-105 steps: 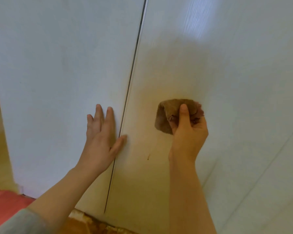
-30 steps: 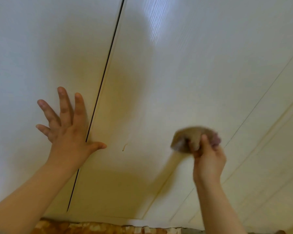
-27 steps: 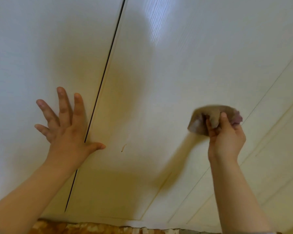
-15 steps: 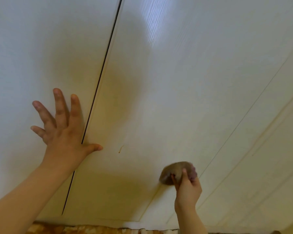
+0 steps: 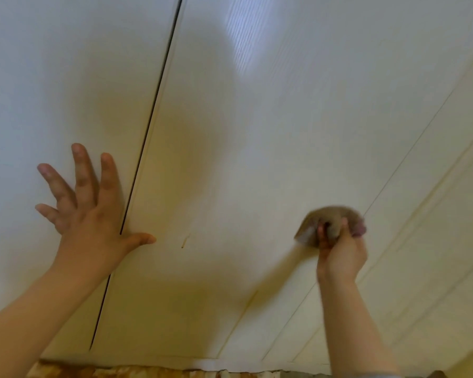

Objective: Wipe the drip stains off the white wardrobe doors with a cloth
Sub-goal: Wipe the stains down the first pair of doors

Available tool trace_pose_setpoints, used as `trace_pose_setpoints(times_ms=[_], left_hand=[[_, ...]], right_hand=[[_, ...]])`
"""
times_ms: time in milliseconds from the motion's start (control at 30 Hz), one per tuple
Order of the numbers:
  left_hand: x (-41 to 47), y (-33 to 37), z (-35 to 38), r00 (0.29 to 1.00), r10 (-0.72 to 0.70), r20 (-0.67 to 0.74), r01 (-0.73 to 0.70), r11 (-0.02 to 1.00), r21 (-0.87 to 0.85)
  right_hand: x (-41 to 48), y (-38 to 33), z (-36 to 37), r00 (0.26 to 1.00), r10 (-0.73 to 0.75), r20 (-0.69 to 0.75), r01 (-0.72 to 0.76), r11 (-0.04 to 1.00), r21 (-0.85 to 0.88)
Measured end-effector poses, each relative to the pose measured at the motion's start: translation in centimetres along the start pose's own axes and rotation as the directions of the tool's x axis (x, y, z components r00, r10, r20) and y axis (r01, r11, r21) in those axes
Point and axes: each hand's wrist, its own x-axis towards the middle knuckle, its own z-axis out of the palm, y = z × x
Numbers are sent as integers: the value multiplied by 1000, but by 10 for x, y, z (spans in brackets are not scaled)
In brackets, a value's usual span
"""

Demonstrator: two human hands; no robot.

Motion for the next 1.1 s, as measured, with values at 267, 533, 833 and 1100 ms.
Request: trace_pose_setpoints(times_ms=[267,533,833,1100], left_hand=[[-1,2,-2,1000,-20,14,20,1000,1],[-2,-1,2,1000,12,-11,-13,999,-30],[-4,3,0,1000,-25,14,25,1000,6],[-9,-4,0,997,16,73,-20,998,62]], right_hand=[[-37,45,-55,976,215,-36,-217,974,-60],[27,-50,6,993,-11,116,0,995,95],[-45,83,-100,902,426,-65,-426,904,15],[-60,50,-52,940,272,204,-283,959,26]])
